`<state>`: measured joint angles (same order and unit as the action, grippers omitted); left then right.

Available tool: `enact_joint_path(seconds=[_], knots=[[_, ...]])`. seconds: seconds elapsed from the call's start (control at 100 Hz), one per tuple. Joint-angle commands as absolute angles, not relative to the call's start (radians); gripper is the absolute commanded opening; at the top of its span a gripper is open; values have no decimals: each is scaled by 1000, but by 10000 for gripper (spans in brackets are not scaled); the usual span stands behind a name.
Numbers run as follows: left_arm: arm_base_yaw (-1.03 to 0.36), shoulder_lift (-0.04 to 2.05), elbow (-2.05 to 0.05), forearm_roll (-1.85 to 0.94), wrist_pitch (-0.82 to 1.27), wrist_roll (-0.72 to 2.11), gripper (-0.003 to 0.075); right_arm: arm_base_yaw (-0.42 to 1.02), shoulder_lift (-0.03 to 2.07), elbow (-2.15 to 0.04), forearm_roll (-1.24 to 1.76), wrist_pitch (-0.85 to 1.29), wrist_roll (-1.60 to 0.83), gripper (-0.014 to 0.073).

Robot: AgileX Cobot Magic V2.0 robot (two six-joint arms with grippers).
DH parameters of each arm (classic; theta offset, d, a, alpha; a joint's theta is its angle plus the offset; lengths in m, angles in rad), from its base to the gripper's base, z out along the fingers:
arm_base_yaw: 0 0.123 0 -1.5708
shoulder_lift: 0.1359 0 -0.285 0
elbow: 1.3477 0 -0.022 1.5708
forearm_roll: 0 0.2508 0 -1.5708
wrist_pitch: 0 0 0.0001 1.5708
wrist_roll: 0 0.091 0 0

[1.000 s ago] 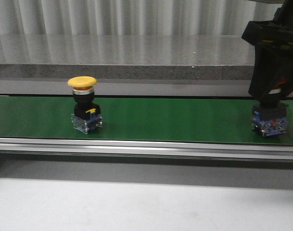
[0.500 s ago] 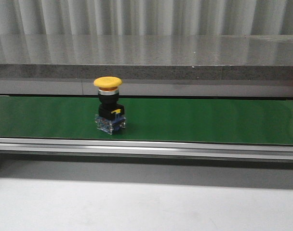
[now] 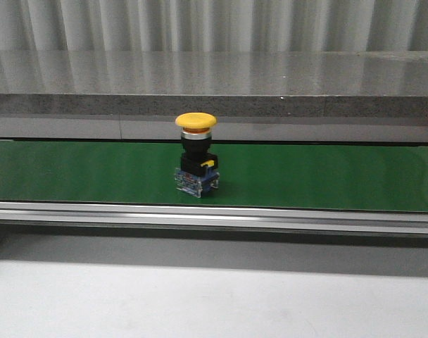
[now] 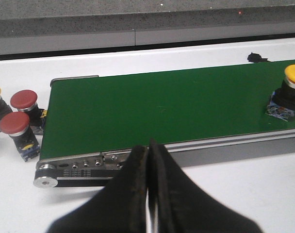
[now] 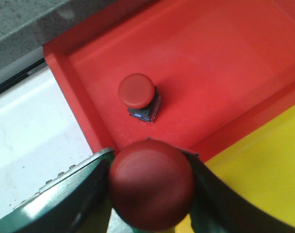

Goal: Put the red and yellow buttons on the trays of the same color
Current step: 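Carry the red button with the right gripper into the red tray, release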

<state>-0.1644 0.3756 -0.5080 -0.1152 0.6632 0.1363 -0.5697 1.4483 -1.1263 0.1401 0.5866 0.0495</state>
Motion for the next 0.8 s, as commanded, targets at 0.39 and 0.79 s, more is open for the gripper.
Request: enact_joint_path(seconds=[0.39,0.79], knots=[[-173,380,-534,-125,585,139,-20,-573,1673,-1162,222,355,50,216],[-173,380,-534,-125,585,139,-20,-568,1730,-1162,247,332,50,575]])
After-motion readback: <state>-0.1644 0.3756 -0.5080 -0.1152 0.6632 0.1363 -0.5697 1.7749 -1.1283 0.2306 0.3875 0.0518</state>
